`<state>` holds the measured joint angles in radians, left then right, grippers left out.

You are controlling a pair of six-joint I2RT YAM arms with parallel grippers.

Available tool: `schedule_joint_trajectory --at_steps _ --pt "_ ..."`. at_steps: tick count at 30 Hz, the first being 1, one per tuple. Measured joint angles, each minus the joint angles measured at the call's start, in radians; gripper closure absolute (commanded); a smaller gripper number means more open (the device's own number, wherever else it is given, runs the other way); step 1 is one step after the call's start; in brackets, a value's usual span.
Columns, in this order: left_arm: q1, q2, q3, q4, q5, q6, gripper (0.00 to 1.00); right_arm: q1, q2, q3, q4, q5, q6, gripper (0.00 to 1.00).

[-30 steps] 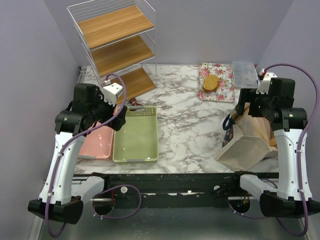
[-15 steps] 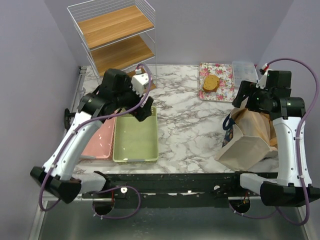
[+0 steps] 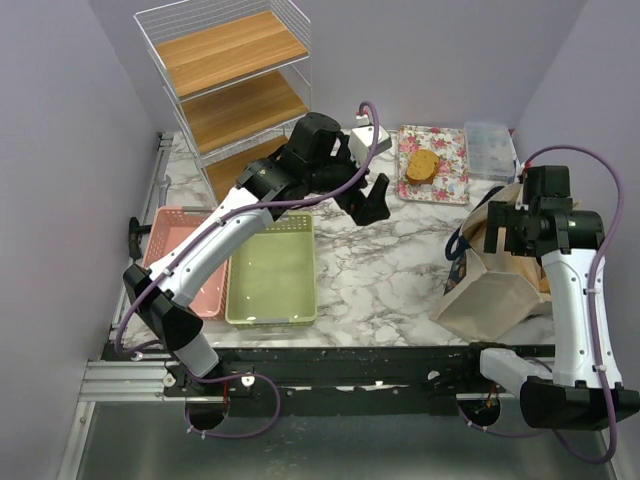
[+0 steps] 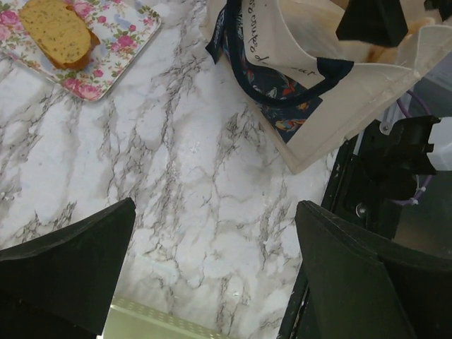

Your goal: Untie the knot of the grocery bags and take out the mixed food

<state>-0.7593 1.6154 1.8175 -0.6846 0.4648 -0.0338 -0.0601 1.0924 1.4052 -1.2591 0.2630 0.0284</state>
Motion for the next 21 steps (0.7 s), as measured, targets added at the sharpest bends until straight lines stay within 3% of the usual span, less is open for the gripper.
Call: schedule_joint_trajectory --at_steps 12,13,15,19,21 --pt "0.005 0.013 -0.097 0.067 0.033 -0.039 0.01 -0.001 0.064 -0.234 0.063 -0.056 -0.071 0.03" --pt "0.005 0.013 -0.108 0.065 0.033 -0.037 0.02 -0.002 0.077 -0.256 0.073 -0.07 -0.079 0.08" --pt "0.005 0.012 -0.12 0.058 0.032 -0.027 0.02 -0.005 0.105 -0.29 0.089 -0.09 -0.094 0.28" --pt "0.007 0.001 -0.131 0.052 0.025 -0.01 0.02 -0.008 0.112 -0.301 0.098 -0.115 -0.12 0.95" --pt "0.013 -0.005 -0.131 0.052 0.023 -0.008 0.01 -0.01 0.105 -0.293 0.103 -0.124 -0.122 0.99"
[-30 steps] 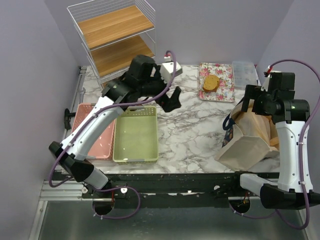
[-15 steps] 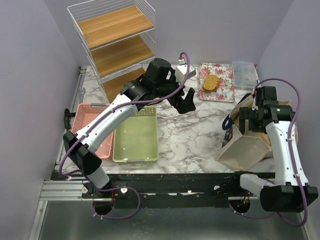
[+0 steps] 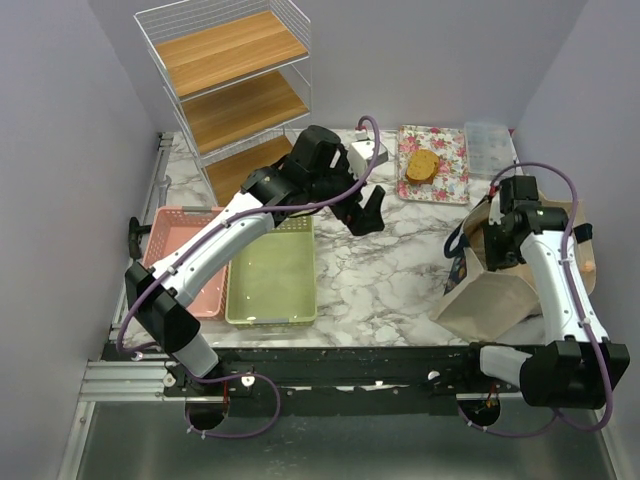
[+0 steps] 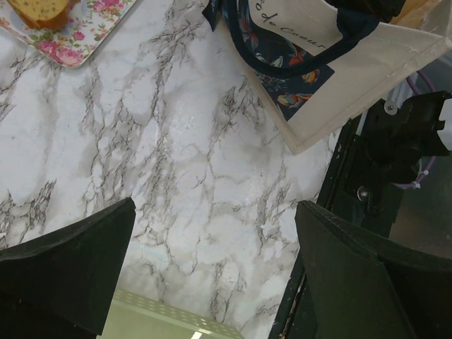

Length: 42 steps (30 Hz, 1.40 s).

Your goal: Untie the knot of the grocery bags and take out the mixed food

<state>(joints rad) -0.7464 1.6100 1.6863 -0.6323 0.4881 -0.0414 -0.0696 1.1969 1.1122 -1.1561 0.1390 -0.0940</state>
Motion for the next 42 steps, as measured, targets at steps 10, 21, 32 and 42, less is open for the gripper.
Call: schedule_joint_trajectory --at_steps 10,21,32,42 --pt "0.018 -0.01 0.002 -0.008 -0.017 0.008 0.01 -0.005 -0.061 0.345 -0.056 0.008 0.02 0.99" --pt "0.032 -0.064 0.0 -0.029 -0.047 0.01 0.02 -0.005 -0.056 0.745 -0.133 -0.004 0.016 0.99" --pt "0.14 -0.151 -0.085 -0.05 -0.008 -0.035 0.02 -0.005 0.195 1.197 -0.067 -0.193 -0.066 0.99" --pt "0.293 -0.322 -0.231 -0.055 0.014 -0.048 0.02 0.134 0.392 1.201 0.104 -0.461 0.016 0.99"
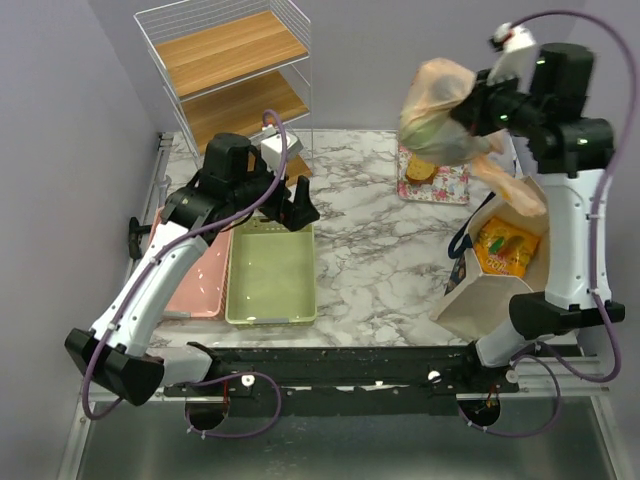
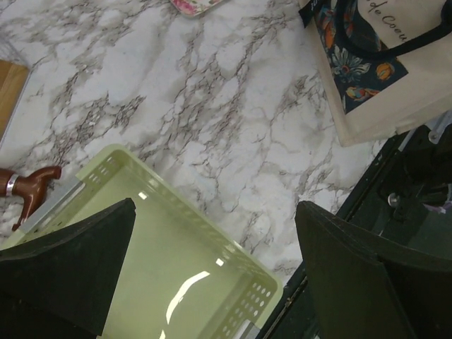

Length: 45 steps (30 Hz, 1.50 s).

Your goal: Untie the knot of the grocery bags and take out the mixed food

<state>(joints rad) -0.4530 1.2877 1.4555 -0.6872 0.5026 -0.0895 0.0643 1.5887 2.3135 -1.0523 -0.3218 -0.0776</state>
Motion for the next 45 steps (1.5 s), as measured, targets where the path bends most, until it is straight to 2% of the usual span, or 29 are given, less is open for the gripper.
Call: schedule_joint_trajectory --at_steps 5,8,13,22,23,24,26,27,29,32,35,39,45 --pt "0.037 -0.115 -0.109 -0.024 -0.03 0.023 0.01 0.278 0.001 -0.263 0.084 0.016 -0.069 0.99" --pt "0.087 -0.176 -0.148 -0.054 -0.043 0.035 0.01 0.368 -0.005 -0.454 0.126 0.03 -0.132 0.99" --pt "0.137 -0.246 -0.181 -0.086 -0.069 0.062 0.01 0.422 -0.005 -0.704 0.134 0.069 -0.228 0.99" --pt "0.152 -0.311 -0.246 -0.123 -0.097 0.125 0.01 0.466 -0.062 -0.996 0.148 0.05 -0.287 0.99" --pt "0.153 -0.313 -0.254 -0.124 -0.098 0.127 0.01 0.48 -0.068 -0.997 0.149 0.044 -0.287 0.92" --pt "0.153 -0.314 -0.261 -0.124 -0.098 0.131 0.01 0.496 -0.077 -0.996 0.156 0.035 -0.287 0.72" --pt "0.153 -0.313 -0.269 -0.125 -0.098 0.136 0.02 0.525 -0.092 -0.988 0.159 0.011 -0.286 0.39" --pt "0.153 -0.312 -0.269 -0.127 -0.098 0.139 0.01 0.534 -0.095 -0.977 0.155 0.0 -0.292 0.28" --pt "0.153 -0.312 -0.269 -0.128 -0.097 0.146 0.02 0.549 -0.098 -0.951 0.142 -0.005 -0.315 0.19" --pt "0.153 -0.312 -0.269 -0.132 -0.091 0.159 0.01 0.552 -0.123 -0.939 0.097 0.026 -0.37 0.2" --pt "0.153 -0.314 -0.269 -0.135 -0.078 0.17 0.01 0.55 -0.201 -0.969 0.044 0.064 -0.433 0.33" --pt "0.153 -0.324 -0.269 -0.142 -0.064 0.176 0.01 0.549 -0.356 -1.036 -0.042 0.106 -0.526 0.44" --pt "0.153 -0.346 -0.269 -0.152 -0.032 0.175 0.02 0.549 -0.424 -1.214 -0.109 0.21 -0.624 0.45"
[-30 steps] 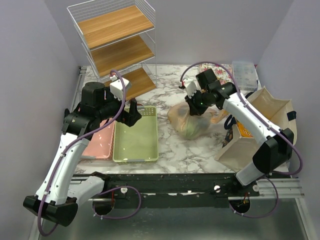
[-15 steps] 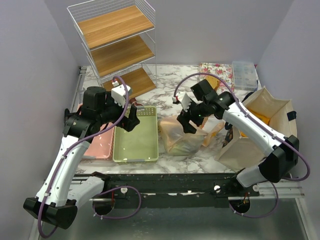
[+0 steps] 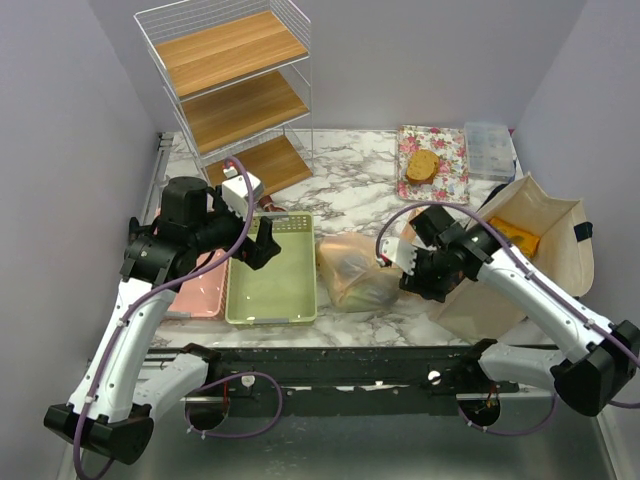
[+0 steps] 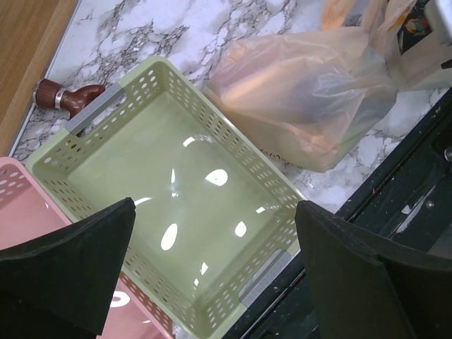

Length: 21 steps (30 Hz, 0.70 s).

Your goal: Untie the knot of the grocery bags and take out the mixed food

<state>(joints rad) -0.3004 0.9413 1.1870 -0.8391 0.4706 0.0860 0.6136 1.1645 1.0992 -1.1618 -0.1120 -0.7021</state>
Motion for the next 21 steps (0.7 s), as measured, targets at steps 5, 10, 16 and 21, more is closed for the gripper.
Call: schedule_joint_trajectory --at_steps 5,10,16,21 --pt "0.0 -0.001 0.0 -0.002 0.023 0.001 0.01 0.0 0.008 -0.174 0.013 0.144 -0.038 0.41" --pt "0.0 -0.001 0.0 -0.001 0.036 0.005 0.01 -0.014 -0.049 -0.331 0.036 0.283 -0.082 0.16" --pt "0.0 0.007 0.0 0.001 0.05 0.008 0.02 -0.189 -0.159 -0.381 0.044 0.336 -0.179 0.12" --pt "0.0 0.035 0.0 0.007 0.063 0.021 0.01 -0.373 -0.1 -0.355 0.038 0.347 -0.242 0.13"
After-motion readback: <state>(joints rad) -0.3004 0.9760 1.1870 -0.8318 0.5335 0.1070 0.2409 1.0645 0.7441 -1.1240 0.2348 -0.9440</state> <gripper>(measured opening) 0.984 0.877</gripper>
